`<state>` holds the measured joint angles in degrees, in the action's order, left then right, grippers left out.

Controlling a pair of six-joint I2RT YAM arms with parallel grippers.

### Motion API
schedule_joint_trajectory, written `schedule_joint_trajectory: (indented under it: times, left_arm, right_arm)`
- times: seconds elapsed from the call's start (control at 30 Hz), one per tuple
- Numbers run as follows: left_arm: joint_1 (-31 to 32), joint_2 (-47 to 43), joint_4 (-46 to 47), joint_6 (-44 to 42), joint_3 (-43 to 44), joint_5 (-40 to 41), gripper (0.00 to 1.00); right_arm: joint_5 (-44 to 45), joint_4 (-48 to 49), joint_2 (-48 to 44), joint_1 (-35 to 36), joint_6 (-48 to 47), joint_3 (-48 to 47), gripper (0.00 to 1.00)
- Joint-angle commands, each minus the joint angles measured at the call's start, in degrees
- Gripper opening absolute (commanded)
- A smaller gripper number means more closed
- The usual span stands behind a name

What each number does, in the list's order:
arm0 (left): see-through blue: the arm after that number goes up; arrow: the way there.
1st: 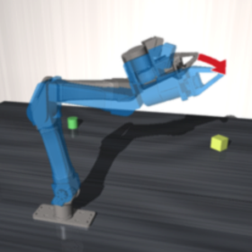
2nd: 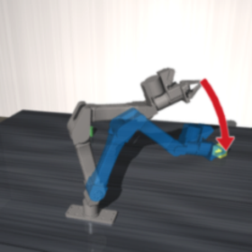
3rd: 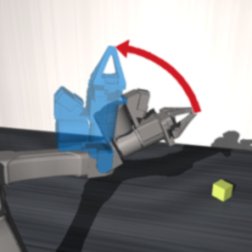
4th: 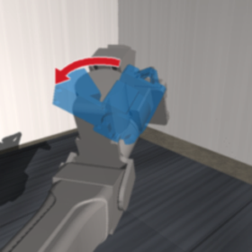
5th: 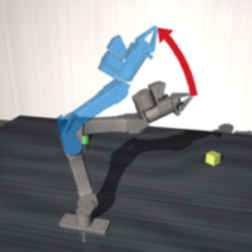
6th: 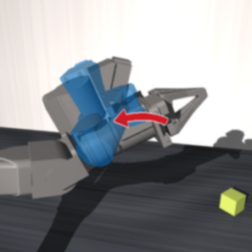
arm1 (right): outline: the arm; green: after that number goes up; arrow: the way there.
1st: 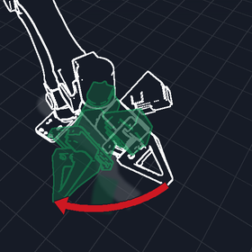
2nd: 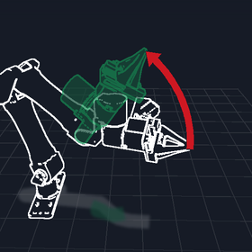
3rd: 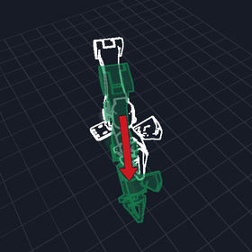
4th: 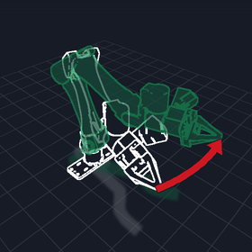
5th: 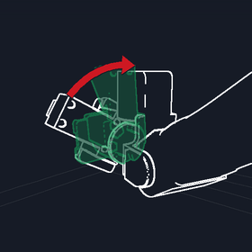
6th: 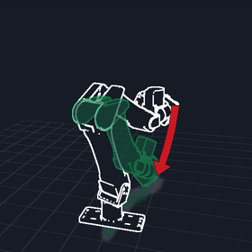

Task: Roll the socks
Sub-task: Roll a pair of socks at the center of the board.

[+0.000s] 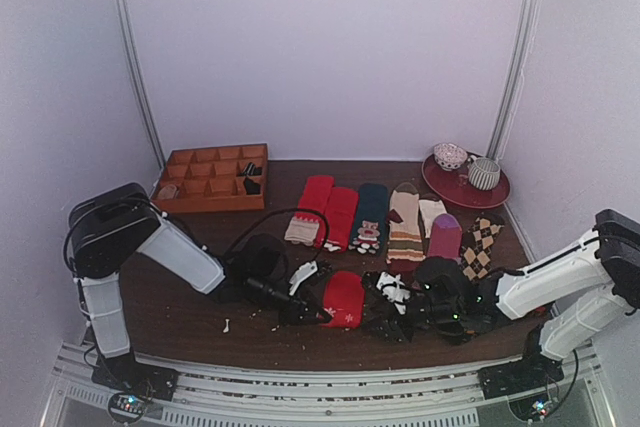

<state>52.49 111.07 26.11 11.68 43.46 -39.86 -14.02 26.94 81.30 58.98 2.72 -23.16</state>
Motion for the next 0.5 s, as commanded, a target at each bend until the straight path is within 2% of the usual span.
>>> schedule_joint_trajectory:
  times: [0.0,0.07,0.27,0.47]
  left_arm:
    - [-0.27,3.30,-20.68,1.73,-3.11,4.71,0.00]
    - [-0.35,3.53,-21.27,1.43,-2.74,4.56,0.00]
    - [-0.37,4.33,-21.19,1.29,-1.98,4.34,0.00]
    - [-0.37,4.24,-21.05,0.89,-1.98,4.36,0.00]
  right_arm:
    - [10.43,4.12,0.37,4.58,-10.01,0.13,0.52]
    - [10.79,5.60,1.14,5.56,-11.47,-0.27,0.56]
    - [9.02,6.99,6.26,6.13,-13.21,-3.48,0.58]
    - [8.64,6.09,12.01,6.33,-11.76,-6.85,0.51]
